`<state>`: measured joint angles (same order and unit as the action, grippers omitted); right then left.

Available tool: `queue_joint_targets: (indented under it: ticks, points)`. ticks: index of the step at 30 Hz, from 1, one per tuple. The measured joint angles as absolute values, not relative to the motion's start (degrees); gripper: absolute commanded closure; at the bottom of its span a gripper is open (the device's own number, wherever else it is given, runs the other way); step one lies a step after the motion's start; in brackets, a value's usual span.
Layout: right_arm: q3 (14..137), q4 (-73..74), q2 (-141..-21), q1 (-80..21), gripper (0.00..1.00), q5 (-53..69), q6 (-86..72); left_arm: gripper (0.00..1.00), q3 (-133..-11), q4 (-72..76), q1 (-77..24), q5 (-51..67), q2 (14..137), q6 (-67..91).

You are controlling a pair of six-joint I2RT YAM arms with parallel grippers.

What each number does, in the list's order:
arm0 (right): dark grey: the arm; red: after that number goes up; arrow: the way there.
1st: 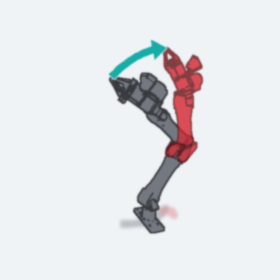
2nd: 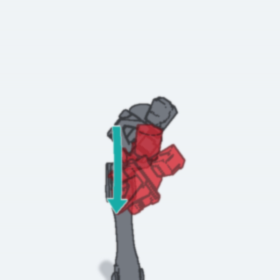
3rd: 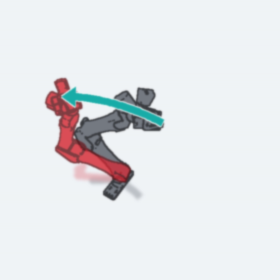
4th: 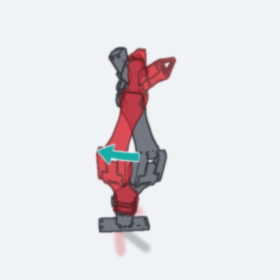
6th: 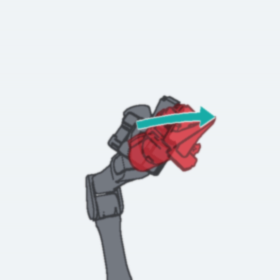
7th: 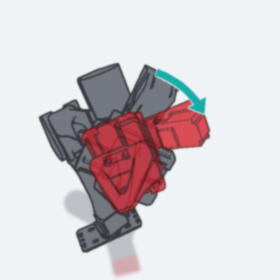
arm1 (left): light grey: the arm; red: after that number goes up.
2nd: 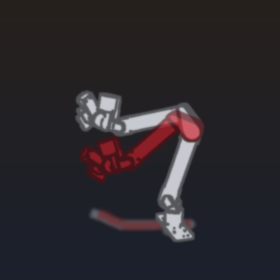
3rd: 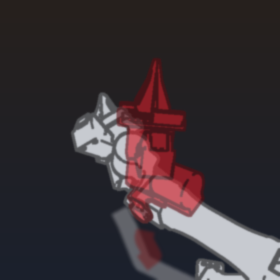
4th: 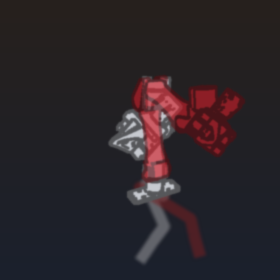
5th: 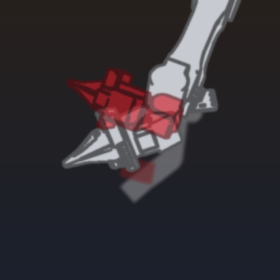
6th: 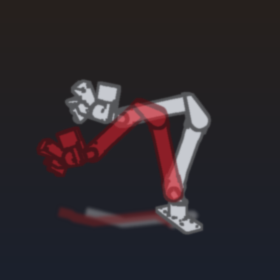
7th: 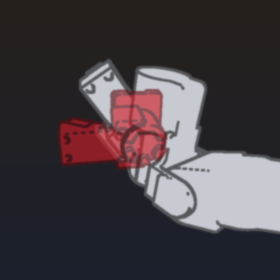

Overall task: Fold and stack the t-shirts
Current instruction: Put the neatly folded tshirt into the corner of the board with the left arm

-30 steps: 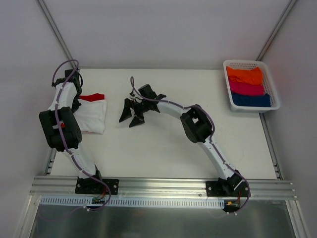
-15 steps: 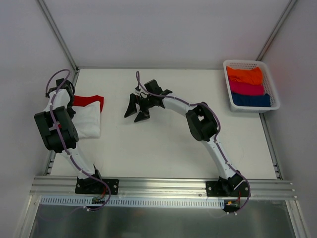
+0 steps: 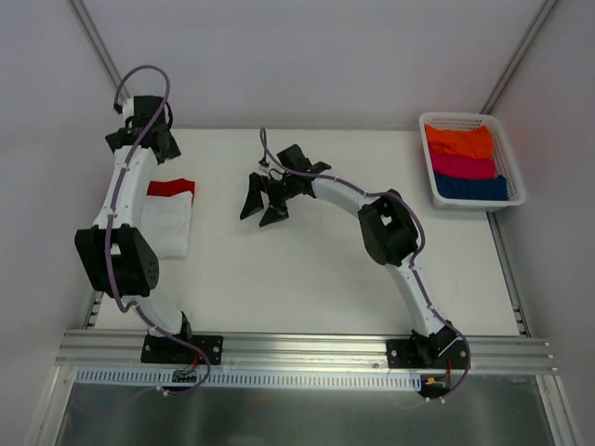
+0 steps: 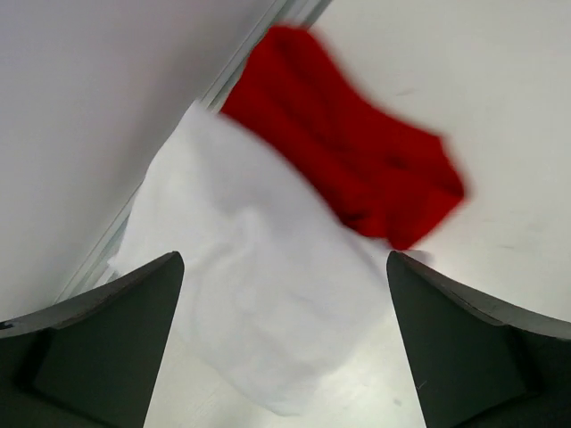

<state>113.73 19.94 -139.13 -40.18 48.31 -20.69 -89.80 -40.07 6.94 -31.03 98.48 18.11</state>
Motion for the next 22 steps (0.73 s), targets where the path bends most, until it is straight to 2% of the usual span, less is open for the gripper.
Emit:
queue_joint_targets:
  ticks: [6,13,17,22]
  points:
    - [113.4,23.2,-131.5,-37.1,0.01,45.5,-17.3,0.01,-105.6,-36.0,-3.7,-27.4,91.8,15.0]
    - [113.9,34.4,-121.5,-31.6,0.00,36.0,-10.8,0.01,-94.8,-35.2,-4.2,-6.4,86.4,20.7]
    - [118.1,42.8,-118.4,-29.1,0.00,28.6,-6.0,0.01,-88.8,-37.1,-9.1,-1.4,89.7,22.7]
    - [123.3,51.5,-111.7,-28.9,0.01,16.2,-2.8,0.01,-90.1,-38.3,-14.8,4.3,90.5,22.9]
